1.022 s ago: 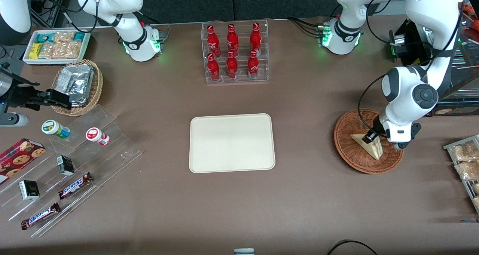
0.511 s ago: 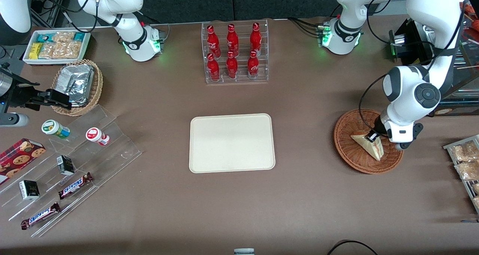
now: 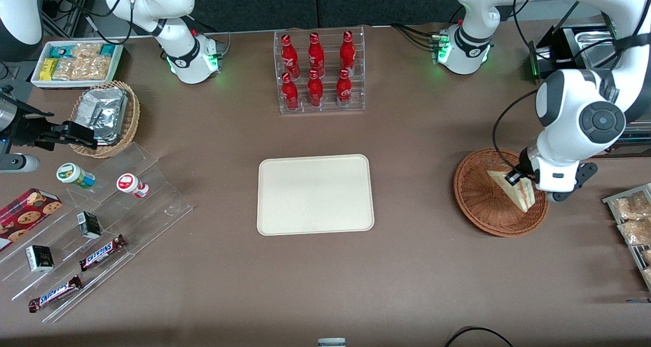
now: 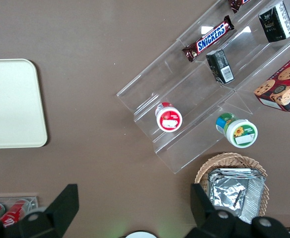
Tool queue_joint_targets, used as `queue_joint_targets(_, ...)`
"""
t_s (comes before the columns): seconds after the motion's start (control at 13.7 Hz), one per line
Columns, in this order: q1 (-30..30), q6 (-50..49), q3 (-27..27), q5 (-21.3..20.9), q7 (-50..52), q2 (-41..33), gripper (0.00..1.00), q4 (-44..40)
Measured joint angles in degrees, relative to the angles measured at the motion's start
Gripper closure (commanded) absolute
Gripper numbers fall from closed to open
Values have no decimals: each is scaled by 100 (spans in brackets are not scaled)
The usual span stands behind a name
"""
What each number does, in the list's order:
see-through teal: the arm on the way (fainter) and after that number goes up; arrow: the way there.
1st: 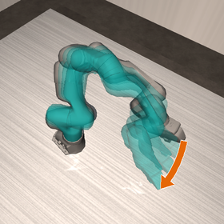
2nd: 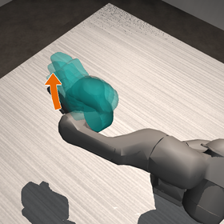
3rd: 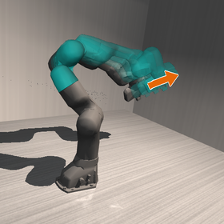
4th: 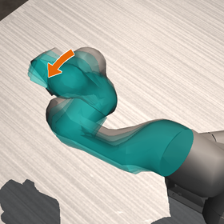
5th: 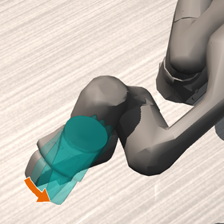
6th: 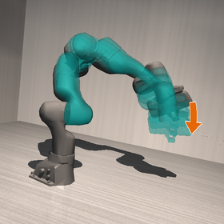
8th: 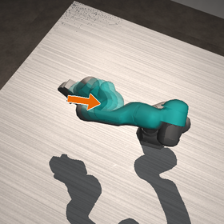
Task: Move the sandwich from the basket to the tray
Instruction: 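Close the left gripper on the sandwich and lift it, then carry the sandwich over the cream tray and lower it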
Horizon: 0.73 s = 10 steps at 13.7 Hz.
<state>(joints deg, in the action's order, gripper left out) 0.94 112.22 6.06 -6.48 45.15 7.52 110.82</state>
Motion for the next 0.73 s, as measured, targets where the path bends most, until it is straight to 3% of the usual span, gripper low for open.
queue_joint_targets(0.29, 176, -610, 537, 25, 65, 8, 70, -849)
queue_joint_targets(0.73, 214, -386, 1645, 30, 81, 356, 70, -1033)
